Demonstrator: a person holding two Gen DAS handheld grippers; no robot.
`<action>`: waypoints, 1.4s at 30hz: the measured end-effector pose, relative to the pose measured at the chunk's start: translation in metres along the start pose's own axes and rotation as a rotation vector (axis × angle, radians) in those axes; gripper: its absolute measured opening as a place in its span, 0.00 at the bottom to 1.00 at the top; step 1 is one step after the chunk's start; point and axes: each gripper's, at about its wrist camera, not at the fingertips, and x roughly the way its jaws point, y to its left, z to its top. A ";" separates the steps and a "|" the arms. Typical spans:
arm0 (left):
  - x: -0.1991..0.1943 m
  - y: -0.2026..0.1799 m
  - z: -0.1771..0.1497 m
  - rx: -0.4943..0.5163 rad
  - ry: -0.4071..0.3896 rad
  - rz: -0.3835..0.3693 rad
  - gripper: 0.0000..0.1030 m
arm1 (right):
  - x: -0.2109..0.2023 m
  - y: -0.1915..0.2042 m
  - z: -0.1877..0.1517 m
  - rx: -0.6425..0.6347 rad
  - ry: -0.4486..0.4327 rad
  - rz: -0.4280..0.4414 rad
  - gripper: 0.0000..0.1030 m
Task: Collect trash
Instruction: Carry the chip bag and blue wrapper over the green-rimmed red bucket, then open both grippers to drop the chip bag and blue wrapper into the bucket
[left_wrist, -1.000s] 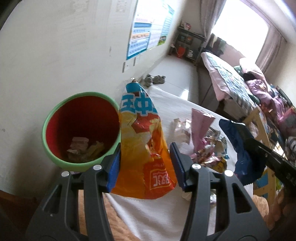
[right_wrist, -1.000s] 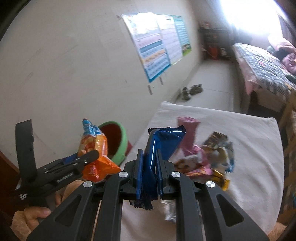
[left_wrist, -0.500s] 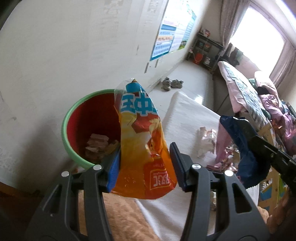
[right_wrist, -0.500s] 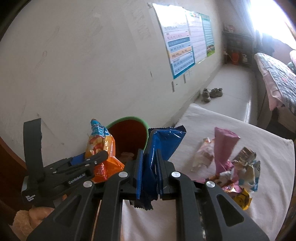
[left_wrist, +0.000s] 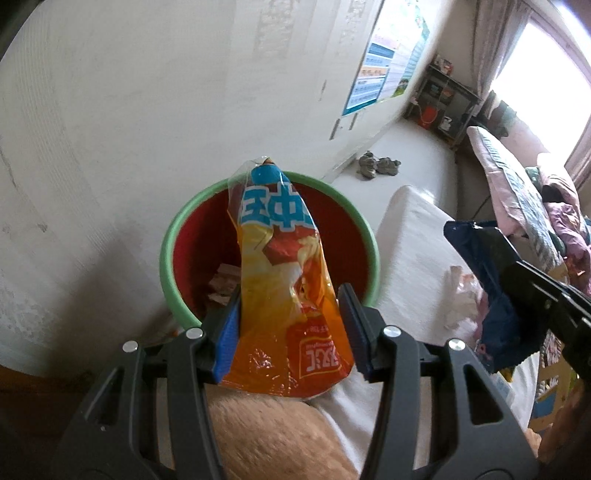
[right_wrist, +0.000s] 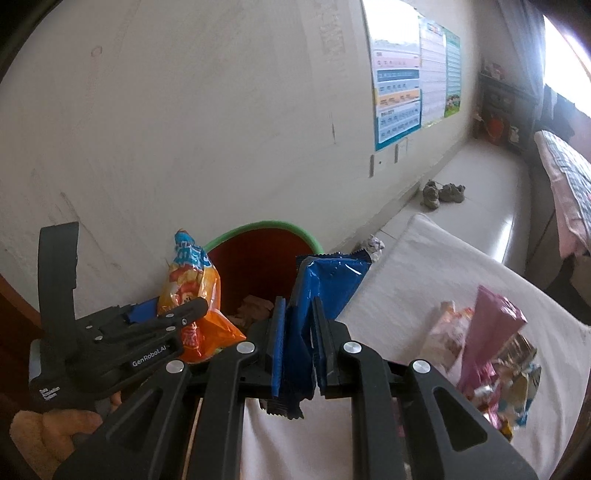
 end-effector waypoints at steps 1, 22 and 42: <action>0.003 0.003 0.002 -0.004 0.003 0.005 0.47 | 0.004 0.001 0.002 -0.001 0.004 0.001 0.14; 0.038 0.021 0.012 -0.042 0.052 0.049 0.47 | 0.059 0.005 0.021 0.041 0.064 0.039 0.15; 0.049 0.027 0.015 -0.046 0.080 0.066 0.48 | 0.077 0.020 0.035 0.001 0.059 0.074 0.16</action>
